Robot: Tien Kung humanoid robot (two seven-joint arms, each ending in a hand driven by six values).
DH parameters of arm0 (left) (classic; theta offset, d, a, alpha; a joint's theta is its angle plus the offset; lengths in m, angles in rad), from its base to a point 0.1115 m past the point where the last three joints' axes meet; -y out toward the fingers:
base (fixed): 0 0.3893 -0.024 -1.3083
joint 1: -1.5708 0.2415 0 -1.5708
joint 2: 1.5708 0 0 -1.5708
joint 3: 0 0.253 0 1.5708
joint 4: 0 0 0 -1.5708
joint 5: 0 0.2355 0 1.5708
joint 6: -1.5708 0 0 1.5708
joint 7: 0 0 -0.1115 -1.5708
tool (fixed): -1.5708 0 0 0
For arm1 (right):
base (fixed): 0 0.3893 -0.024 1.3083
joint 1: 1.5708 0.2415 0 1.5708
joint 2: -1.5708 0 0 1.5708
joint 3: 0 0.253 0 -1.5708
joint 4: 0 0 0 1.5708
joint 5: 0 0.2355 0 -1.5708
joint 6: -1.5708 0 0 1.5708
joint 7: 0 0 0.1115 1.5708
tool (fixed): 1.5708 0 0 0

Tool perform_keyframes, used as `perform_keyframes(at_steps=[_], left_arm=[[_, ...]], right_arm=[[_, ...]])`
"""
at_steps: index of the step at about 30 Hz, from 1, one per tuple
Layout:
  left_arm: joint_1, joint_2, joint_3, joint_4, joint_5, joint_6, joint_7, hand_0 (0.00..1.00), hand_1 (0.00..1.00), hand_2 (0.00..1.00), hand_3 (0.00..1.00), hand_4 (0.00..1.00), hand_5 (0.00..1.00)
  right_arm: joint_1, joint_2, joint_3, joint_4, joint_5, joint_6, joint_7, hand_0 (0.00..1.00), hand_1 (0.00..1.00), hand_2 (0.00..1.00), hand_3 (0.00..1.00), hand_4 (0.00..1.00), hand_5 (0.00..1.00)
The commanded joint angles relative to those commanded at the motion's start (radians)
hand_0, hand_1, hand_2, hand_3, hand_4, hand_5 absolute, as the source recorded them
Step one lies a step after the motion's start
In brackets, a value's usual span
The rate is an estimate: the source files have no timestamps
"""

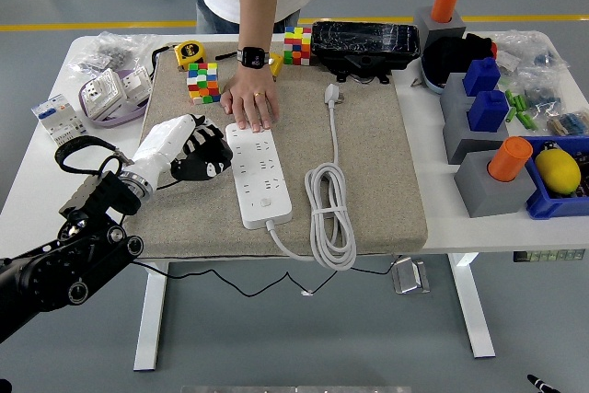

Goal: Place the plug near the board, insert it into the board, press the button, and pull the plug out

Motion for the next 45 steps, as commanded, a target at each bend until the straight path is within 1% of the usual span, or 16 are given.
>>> perform_keyframes(at_steps=[5,6,11,12,17,18,23,24,27,32,35,36,38,41,42,45], left_arm=[[0.003,0.004,0.000,0.041,-0.016,0.005,-0.003,0.333,0.404,0.442,0.532,0.694,0.006],[0.003,0.005,0.003,0.047,-0.028,0.004,-0.008,0.406,0.458,0.514,0.553,0.751,0.121],[0.006,0.005,0.009,0.055,-0.029,-0.001,-0.003,0.406,0.458,0.514,0.553,0.751,0.121],[0.006,0.004,0.009,0.055,-0.030,-0.002,-0.004,0.571,0.626,0.597,0.606,0.929,0.281],[0.008,0.003,0.011,0.057,-0.027,-0.010,0.008,0.571,0.626,0.597,0.606,0.929,0.281],[0.010,0.004,0.011,0.058,-0.026,-0.009,0.007,0.640,0.707,0.705,0.720,0.998,0.396],[0.018,0.005,0.001,0.048,-0.023,-0.007,0.009,0.640,0.707,0.705,0.720,0.998,0.396],[0.022,0.005,-0.005,0.041,-0.023,-0.001,0.006,0.665,0.727,0.735,0.756,0.998,0.505],[0.034,0.005,-0.026,0.017,-0.034,0.017,-0.010,0.665,0.727,0.735,0.756,0.998,0.505],[0.071,0.005,-0.097,-0.040,-0.143,0.046,-0.058,0.645,0.704,0.708,0.740,0.998,0.502],[0.110,-0.001,-0.169,-0.089,-0.252,0.024,-0.043,0.645,0.704,0.708,0.740,0.998,0.502],[0.127,-0.004,-0.196,-0.108,-0.297,0.019,-0.043,0.539,0.618,0.599,0.619,0.908,0.341],[0.148,-0.008,-0.231,-0.134,-0.372,0.011,-0.045,0.539,0.618,0.599,0.619,0.908,0.341],[0.172,-0.009,-0.266,-0.176,-0.487,-0.012,-0.021,0.539,0.618,0.599,0.619,0.908,0.341],[0.177,-0.009,-0.273,-0.188,-0.528,-0.013,-0.020,0.537,0.603,0.581,0.607,0.860,0.343],[0.188,-0.006,-0.295,-0.216,-0.591,-0.018,-0.017,0.537,0.603,0.581,0.607,0.860,0.343]], right_arm=[[0.002,0.000,-0.005,0.000,0.001,0.000,0.000,0.604,0.639,0.636,0.554,0.952,0.487],[0.002,0.000,-0.005,0.001,0.001,0.000,0.000,0.604,0.640,0.636,0.553,0.952,0.487],[0.002,0.000,-0.005,0.001,0.002,0.000,0.000,0.604,0.640,0.636,0.553,0.952,0.487],[0.002,0.000,-0.004,0.001,0.001,0.000,0.000,0.604,0.640,0.636,0.553,0.951,0.486],[0.000,-0.001,-0.006,0.001,0.001,0.000,0.000,0.604,0.640,0.636,0.553,0.951,0.486],[0.000,0.000,-0.006,0.001,0.001,0.000,0.000,0.603,0.639,0.636,0.553,0.951,0.486],[-0.003,0.000,-0.004,0.001,0.000,0.001,-0.001,0.603,0.639,0.636,0.553,0.951,0.486],[-0.003,0.000,-0.004,0.001,0.000,0.001,-0.001,0.604,0.640,0.635,0.553,0.951,0.486],[-0.002,0.001,-0.002,0.001,0.000,0.001,-0.001,0.604,0.640,0.635,0.553,0.951,0.486],[0.000,0.001,0.001,0.000,-0.002,0.001,-0.001,0.604,0.640,0.635,0.553,0.952,0.487],[0.000,0.001,0.002,-0.001,-0.003,0.000,-0.001,0.604,0.640,0.635,0.553,0.952,0.487],[-0.001,0.000,0.003,-0.002,-0.003,0.000,-0.001,0.604,0.639,0.635,0.553,0.952,0.487],[-0.001,0.001,0.002,-0.003,-0.003,-0.001,-0.002,0.604,0.639,0.635,0.553,0.952,0.487],[0.002,0.003,-0.001,-0.007,0.001,0.000,-0.002,0.604,0.639,0.635,0.553,0.952,0.487],[0.004,0.004,-0.003,-0.008,0.001,0.000,-0.003,0.604,0.640,0.638,0.553,0.952,0.487],[0.008,0.006,-0.004,-0.008,0.000,0.001,-0.002,0.604,0.640,0.638,0.553,0.952,0.487]])
